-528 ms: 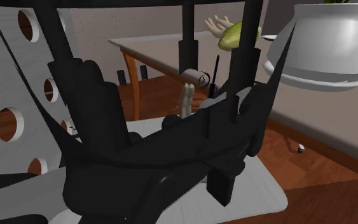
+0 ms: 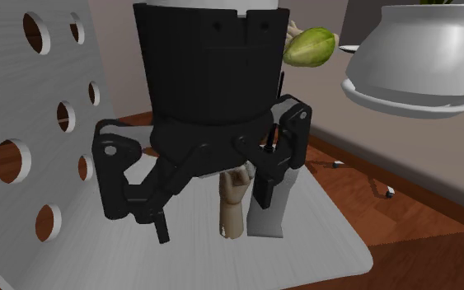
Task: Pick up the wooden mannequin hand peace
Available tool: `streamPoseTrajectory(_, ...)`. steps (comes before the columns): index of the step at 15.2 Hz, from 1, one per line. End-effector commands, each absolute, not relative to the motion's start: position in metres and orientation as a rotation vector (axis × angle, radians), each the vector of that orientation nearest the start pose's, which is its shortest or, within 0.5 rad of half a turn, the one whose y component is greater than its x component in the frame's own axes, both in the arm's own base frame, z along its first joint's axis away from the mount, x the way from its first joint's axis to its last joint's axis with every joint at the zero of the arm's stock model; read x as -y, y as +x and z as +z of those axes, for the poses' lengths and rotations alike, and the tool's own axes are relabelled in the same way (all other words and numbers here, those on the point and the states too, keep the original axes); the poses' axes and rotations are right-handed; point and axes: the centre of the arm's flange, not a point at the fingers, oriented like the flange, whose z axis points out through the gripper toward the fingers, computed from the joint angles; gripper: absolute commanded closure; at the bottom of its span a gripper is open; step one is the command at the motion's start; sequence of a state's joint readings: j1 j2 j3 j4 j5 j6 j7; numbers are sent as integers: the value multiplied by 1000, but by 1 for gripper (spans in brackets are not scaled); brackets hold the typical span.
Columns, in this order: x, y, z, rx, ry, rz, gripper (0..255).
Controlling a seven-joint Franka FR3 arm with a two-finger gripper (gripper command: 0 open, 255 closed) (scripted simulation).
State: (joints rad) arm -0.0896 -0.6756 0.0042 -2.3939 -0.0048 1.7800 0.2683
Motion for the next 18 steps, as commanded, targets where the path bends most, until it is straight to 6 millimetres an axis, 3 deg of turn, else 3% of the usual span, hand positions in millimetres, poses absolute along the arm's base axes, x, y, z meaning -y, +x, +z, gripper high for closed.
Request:
streamPoseTrajectory(1, 49, 364, 551, -699, -3053, -149, 0)
streamPoseTrajectory(8, 119, 398, 539, -1155, -2871, -299, 0)
streamPoseTrajectory(17, 119, 398, 499, -1155, -2871, -299, 0)
streamPoseTrajectory(18, 118, 398, 499, -1155, -2871, -299, 255)
